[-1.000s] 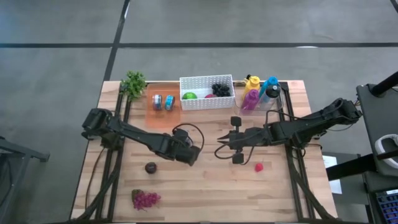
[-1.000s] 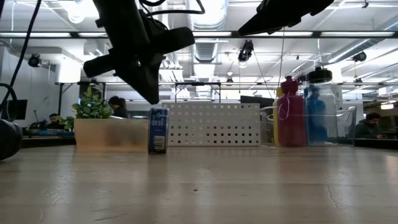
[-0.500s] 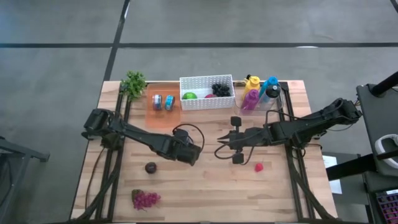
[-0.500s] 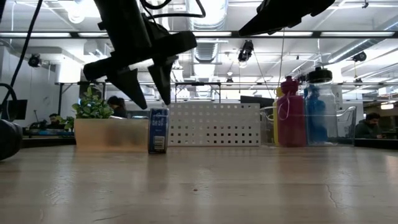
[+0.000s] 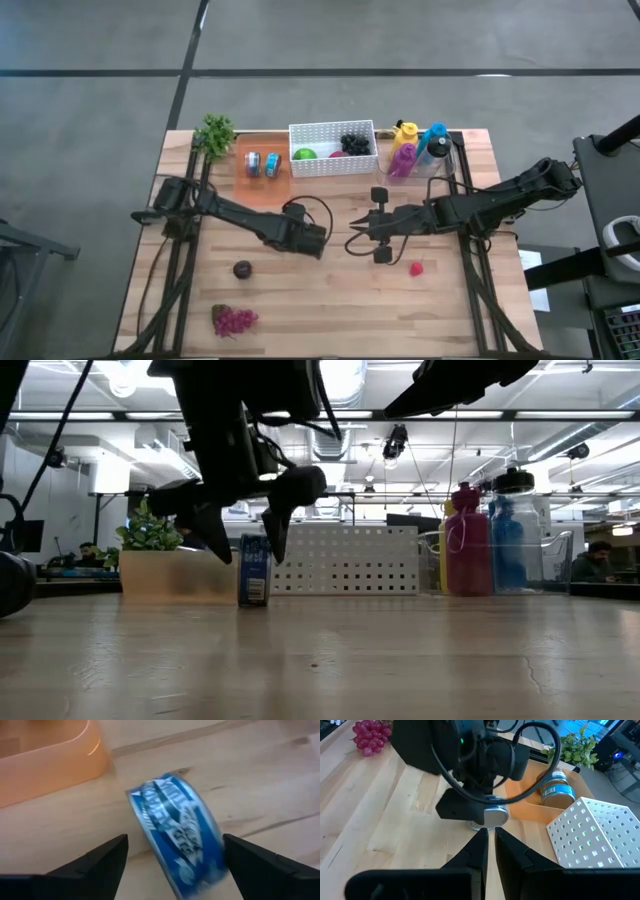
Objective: Pick & Place Food Item
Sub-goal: Put the blue tuna can into the orange bin, then put the plum into the white bin
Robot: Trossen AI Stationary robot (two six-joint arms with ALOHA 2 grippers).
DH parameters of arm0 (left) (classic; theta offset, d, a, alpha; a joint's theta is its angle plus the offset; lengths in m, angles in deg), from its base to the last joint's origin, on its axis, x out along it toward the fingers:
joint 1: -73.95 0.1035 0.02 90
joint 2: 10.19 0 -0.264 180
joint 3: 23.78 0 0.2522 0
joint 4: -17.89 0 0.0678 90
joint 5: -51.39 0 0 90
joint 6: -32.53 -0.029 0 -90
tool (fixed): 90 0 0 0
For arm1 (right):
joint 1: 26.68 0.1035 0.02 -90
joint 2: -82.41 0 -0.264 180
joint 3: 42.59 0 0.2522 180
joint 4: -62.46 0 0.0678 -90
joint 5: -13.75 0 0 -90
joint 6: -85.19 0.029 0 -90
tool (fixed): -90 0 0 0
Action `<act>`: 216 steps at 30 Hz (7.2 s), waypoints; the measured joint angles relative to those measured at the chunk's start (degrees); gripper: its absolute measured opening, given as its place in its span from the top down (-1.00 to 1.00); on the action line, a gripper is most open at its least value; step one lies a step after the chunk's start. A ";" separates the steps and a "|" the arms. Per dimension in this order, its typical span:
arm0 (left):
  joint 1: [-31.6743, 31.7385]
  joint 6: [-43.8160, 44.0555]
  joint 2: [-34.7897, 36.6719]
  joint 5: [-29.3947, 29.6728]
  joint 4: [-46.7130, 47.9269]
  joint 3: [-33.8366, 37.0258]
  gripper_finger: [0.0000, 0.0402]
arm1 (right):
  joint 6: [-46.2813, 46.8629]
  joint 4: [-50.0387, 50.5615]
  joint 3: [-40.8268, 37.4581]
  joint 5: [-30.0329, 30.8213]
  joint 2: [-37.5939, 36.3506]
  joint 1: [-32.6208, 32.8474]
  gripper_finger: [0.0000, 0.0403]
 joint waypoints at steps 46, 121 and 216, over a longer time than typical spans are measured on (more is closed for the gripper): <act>0.60 -0.67 -0.02 2.21 2.52 2.75 -0.41 | 0.00 0.01 0.00 0.00 0.00 0.01 0.86; 31.71 -87.91 25.73 -18.54 2.34 17.12 0.35 | 0.00 0.00 0.02 0.00 0.02 0.00 0.86; 32.86 -81.57 26.25 -17.41 12.83 3.02 -0.43 | 0.00 0.00 0.02 0.00 0.02 0.02 0.86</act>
